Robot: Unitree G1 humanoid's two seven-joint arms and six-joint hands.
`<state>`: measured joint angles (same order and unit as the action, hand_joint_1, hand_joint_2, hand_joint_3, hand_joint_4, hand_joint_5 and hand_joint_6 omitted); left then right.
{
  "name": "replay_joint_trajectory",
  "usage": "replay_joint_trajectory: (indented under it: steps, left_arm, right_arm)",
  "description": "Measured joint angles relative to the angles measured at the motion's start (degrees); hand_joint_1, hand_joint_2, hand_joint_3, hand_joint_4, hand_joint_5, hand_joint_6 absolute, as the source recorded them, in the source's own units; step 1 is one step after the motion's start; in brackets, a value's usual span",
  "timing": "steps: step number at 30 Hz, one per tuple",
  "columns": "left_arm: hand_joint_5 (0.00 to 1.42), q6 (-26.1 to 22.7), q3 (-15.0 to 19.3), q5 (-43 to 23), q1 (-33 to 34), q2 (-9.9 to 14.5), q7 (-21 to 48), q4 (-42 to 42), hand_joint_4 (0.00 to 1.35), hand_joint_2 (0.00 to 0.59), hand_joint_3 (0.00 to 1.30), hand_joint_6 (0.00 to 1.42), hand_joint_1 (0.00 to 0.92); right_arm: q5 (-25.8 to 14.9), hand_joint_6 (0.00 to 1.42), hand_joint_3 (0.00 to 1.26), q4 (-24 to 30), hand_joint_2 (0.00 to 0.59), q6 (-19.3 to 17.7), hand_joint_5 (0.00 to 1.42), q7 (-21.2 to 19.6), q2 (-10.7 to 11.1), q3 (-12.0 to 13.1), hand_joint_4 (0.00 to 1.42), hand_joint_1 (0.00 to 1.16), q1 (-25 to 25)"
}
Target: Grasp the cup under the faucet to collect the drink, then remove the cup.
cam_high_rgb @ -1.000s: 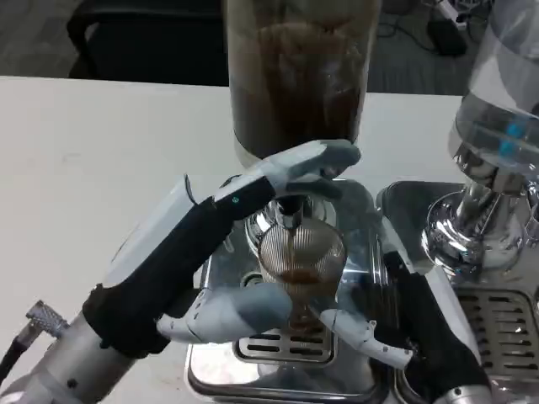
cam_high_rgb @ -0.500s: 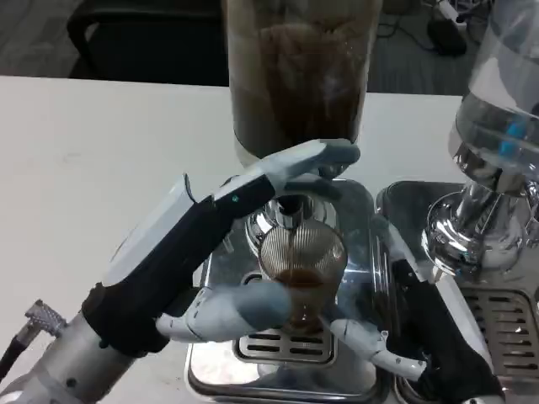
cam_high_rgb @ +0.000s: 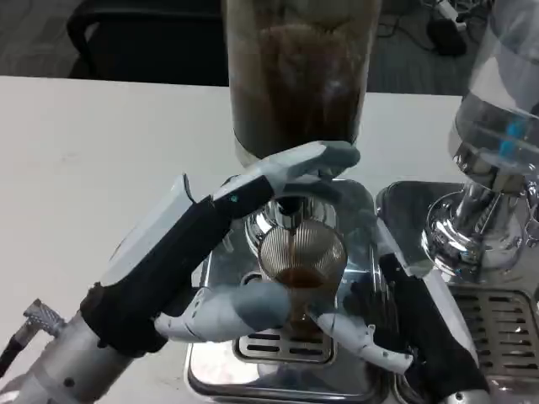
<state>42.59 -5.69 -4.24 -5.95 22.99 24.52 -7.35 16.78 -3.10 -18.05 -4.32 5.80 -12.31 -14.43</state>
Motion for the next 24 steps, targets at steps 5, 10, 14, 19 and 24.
replay_joint_trajectory:
  steps: [5, 10, 14, 19, 24]
  left_arm:
    - [0.34, 0.0, 0.0, 0.0, 0.0, 0.2, 0.0, 0.0, 0.15, 0.118, 0.22, 0.23, 0.0]
    - [0.34, 0.0, -0.1, 0.0, 0.1, 0.2, 0.0, 0.0, 0.15, 0.118, 0.22, 0.22, 0.0]
    - [0.34, -0.1, -0.1, 0.0, 0.1, 0.2, 0.0, 0.0, 0.15, 0.119, 0.23, 0.22, 0.0]
    - [0.34, -0.1, 0.0, 0.0, 0.1, 0.2, 0.0, 0.0, 0.15, 0.119, 0.23, 0.22, 0.0]
    - [0.34, -0.1, 0.1, 0.1, 0.2, 0.2, 0.0, 0.0, 0.15, 0.119, 0.23, 0.22, 0.0]
  right_arm:
    - [0.0, 0.0, 0.0, -0.9, 0.203, -0.3, 0.0, 0.1, -0.3, -0.1, 0.0, 0.68, 0.3]
    - [0.0, 0.0, 0.0, -1.3, 0.203, -0.3, 0.0, 0.5, -0.3, -0.4, 0.0, 0.69, 1.0]
    - [0.0, 0.0, 0.0, -2.0, 0.199, -0.3, 0.0, 1.4, -0.3, -0.6, 0.0, 0.69, 1.9]
    - [0.0, 0.0, 0.0, -3.1, 0.197, -0.3, 0.0, 1.9, -0.3, -1.4, 0.0, 0.7, 2.4]
    - [0.1, 0.0, 0.0, -3.3, 0.196, -0.3, 0.0, 2.8, -0.2, -2.2, 0.0, 0.7, 3.2]
